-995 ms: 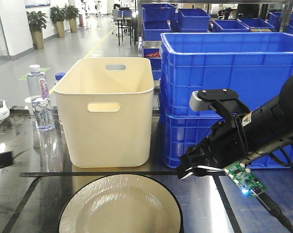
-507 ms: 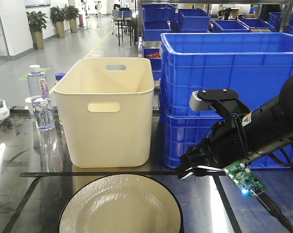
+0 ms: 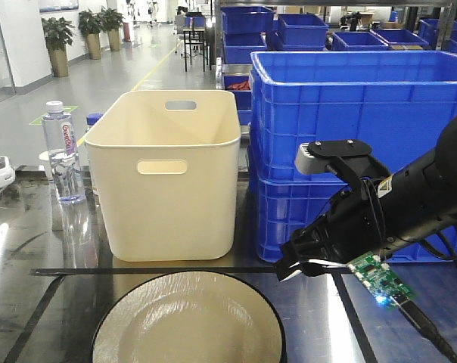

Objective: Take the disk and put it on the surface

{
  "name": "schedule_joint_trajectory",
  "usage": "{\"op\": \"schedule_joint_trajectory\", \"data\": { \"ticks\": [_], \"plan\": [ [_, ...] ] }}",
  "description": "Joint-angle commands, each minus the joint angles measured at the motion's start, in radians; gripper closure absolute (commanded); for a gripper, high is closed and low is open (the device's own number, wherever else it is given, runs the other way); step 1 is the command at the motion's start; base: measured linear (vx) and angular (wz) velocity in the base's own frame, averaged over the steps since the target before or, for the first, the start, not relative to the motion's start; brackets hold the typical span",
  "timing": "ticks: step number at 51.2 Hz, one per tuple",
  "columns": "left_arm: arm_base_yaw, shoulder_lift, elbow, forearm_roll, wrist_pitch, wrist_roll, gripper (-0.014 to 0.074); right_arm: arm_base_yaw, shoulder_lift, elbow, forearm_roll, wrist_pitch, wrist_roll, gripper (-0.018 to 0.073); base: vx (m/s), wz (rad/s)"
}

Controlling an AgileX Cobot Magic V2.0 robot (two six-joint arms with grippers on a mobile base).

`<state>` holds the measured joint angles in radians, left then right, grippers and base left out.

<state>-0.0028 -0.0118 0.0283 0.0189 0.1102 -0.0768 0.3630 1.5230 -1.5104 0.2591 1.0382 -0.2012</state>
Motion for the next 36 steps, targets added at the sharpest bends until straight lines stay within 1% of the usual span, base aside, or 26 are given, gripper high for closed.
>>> {"op": "schedule_joint_trajectory", "data": {
  "ticks": [1,20,36],
  "plan": [
    [-0.008,0.012,-0.025,0.005,-0.082,-0.009,0.0605,-0.005,-0.036,-0.025,0.01,-0.049,-0.005,0.0019,0.0,0.0],
    [-0.008,0.012,-0.025,0.005,-0.082,-0.009,0.0605,-0.005,-0.036,-0.025,0.014,-0.049,-0.005,0.0019,0.0,0.0],
    [-0.008,0.012,-0.025,0.005,-0.082,-0.009,0.0605,-0.005,-0.039,-0.025,-0.006,-0.049,-0.011,0.0019,0.0,0.0]
  ]
}}
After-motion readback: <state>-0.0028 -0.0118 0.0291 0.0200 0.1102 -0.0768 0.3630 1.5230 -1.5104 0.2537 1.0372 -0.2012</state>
